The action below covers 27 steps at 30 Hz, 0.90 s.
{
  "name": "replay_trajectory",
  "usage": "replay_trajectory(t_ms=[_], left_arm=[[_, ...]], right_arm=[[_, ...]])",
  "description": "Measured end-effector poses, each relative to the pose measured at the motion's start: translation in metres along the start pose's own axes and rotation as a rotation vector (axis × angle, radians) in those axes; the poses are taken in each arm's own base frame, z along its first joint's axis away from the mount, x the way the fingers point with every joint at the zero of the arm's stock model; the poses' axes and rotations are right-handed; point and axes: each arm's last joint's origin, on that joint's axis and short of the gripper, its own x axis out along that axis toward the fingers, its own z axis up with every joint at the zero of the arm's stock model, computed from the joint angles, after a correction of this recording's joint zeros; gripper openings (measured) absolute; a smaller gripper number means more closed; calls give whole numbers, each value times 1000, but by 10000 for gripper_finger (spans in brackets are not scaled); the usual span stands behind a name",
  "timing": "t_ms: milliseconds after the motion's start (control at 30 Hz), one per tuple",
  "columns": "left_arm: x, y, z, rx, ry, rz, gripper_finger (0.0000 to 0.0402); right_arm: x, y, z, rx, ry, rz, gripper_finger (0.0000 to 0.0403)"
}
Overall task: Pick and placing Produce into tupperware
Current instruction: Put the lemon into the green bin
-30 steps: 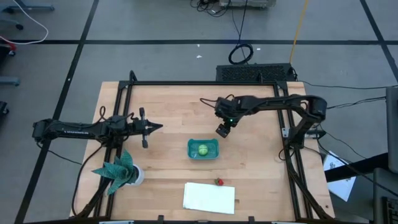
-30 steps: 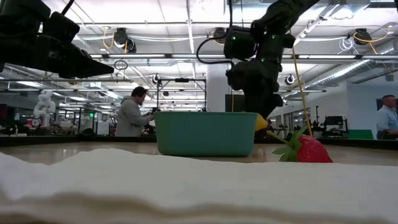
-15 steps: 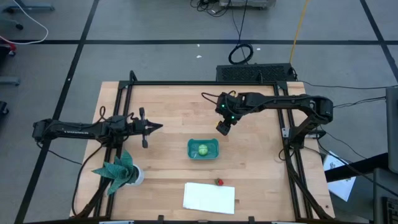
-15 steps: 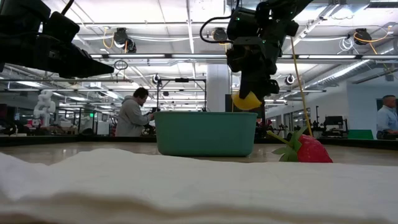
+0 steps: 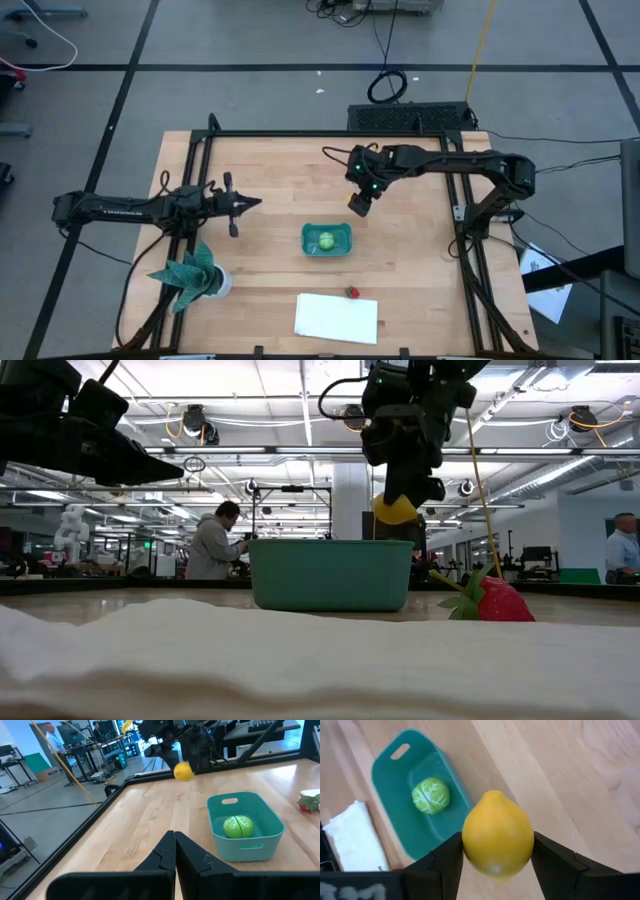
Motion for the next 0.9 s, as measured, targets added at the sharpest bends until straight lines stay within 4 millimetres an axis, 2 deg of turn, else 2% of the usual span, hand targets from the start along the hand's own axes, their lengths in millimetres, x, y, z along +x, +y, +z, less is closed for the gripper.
replay_trajectory(t_ms=[333,700,900], left_arm=[[0,0,0,0,-1,1,1],[0,0,0,0,-1,0,1],[0,0,0,0,-1,0,1]], right_arm=[[-27,16,14,-66,-38,15,192],[-38,38,18,-194,-79,44,192],[-43,41,18,-217,-70,40,191]])
